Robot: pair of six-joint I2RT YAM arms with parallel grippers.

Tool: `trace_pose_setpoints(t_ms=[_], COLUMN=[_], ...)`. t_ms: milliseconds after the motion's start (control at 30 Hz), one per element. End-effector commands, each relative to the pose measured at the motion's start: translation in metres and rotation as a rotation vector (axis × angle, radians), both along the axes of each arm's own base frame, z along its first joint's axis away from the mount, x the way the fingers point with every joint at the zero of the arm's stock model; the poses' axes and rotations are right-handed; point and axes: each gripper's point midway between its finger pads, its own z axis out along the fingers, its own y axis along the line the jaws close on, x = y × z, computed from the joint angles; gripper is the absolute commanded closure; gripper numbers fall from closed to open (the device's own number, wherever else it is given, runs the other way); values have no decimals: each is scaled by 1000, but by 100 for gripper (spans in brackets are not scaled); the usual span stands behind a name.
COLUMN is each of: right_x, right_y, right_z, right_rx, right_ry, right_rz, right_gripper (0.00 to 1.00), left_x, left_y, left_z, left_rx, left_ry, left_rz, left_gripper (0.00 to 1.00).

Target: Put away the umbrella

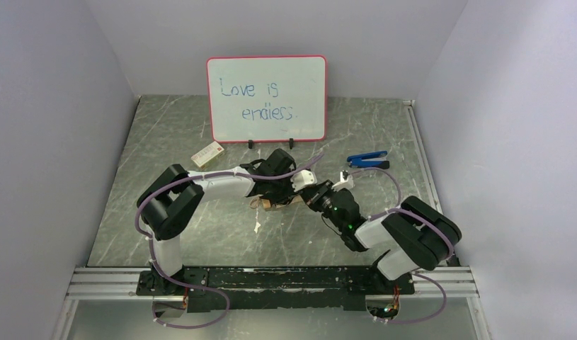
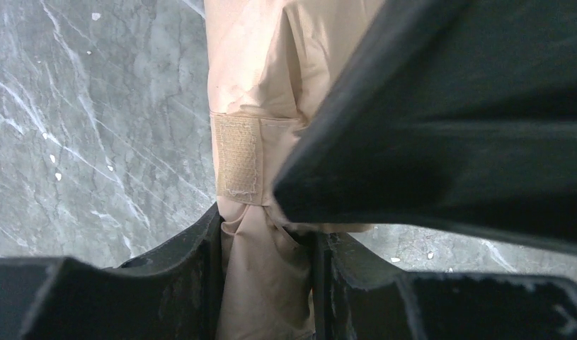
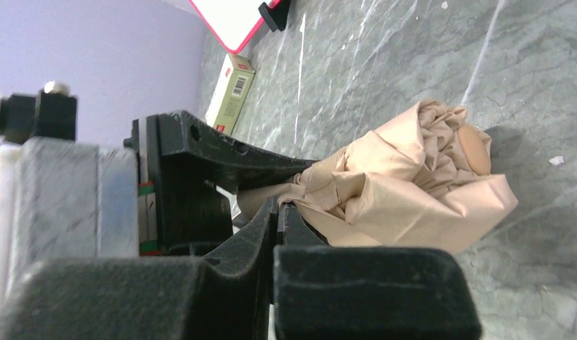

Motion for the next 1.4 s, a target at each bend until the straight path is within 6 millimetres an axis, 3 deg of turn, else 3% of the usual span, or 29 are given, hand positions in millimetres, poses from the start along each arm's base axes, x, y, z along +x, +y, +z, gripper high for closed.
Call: trace_pose_setpoints(t_ms=[0,333,700,933,1367], right_x=[24,50,55,55,52], right_y=[15,-6,-4,2,7], right_z=[56,23,-6,-17,-33], right_rx=[139,5,-84,-80,-57], right_ry=[-144,-9,92,123,157], right_rz=[1,-181,-191,-158,-138], right_gripper=[100,100,100,86,78], left_x=[-37,-41,-45,-47,-48], left_y=[62,60,57,57,57], left_z=[-68,-64,-63,-64,-65], left_rx=[288,277,274,278,279], left_ry=[112,99,100,101,103], left_rz=[-34,-65,-86,-94,-102], left_gripper=[95,95,95,95,95])
